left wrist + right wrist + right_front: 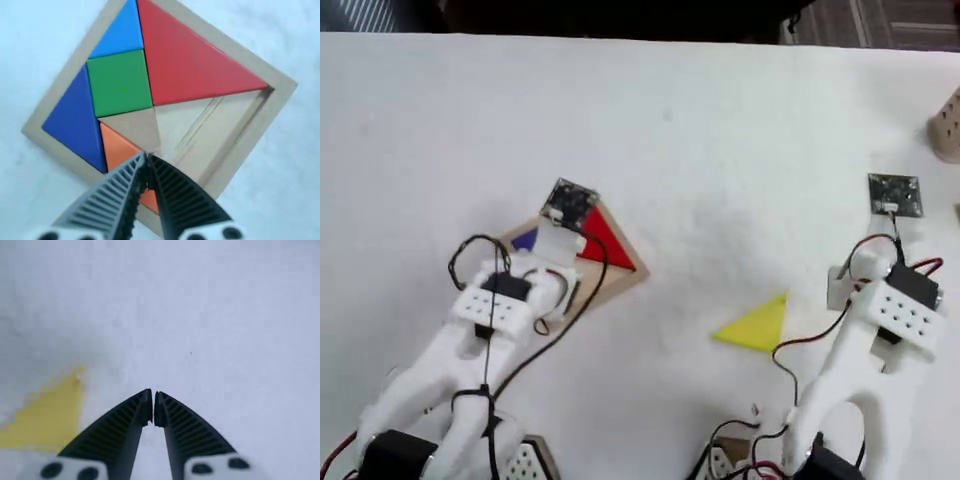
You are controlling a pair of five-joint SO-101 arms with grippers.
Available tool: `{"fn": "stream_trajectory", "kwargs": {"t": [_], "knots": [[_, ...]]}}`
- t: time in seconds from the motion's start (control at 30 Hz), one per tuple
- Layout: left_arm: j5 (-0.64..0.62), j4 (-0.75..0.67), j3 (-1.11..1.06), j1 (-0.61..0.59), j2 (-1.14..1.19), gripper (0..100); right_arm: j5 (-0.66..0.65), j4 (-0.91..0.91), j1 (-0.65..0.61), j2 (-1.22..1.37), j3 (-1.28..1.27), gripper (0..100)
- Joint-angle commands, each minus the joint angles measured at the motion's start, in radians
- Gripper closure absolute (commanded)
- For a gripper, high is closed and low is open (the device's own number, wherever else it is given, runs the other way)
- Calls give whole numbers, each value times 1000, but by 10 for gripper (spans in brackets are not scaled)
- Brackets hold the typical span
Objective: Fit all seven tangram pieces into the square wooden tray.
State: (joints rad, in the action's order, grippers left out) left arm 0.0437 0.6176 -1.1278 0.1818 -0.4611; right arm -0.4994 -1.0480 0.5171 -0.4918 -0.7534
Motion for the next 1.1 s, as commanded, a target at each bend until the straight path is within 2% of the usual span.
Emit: {"fn": "stream_trajectory", "kwargs": {"t": [0.0,0.23,0.33,0.53,0.67,0.83,1.07], "knots": [[9,-74,3,-16,-35,980,-72,-7,10,79,54,978],[9,-190,-51,-16,-35,980,-69,64,-44,364,57,978],[9,-195,-51,-16,-35,980,12,61,-87,412,51,979],[9,-195,-51,-16,-35,980,121,-85,-272,421,49,979],[9,-192,-51,-16,-35,980,178,-74,-380,417,6,979],[9,-193,-51,-28,-35,980,192,-70,-536,415,-32,979],[9,-190,-51,-28,-35,980,192,-93,-662,409,-21,979]]}}
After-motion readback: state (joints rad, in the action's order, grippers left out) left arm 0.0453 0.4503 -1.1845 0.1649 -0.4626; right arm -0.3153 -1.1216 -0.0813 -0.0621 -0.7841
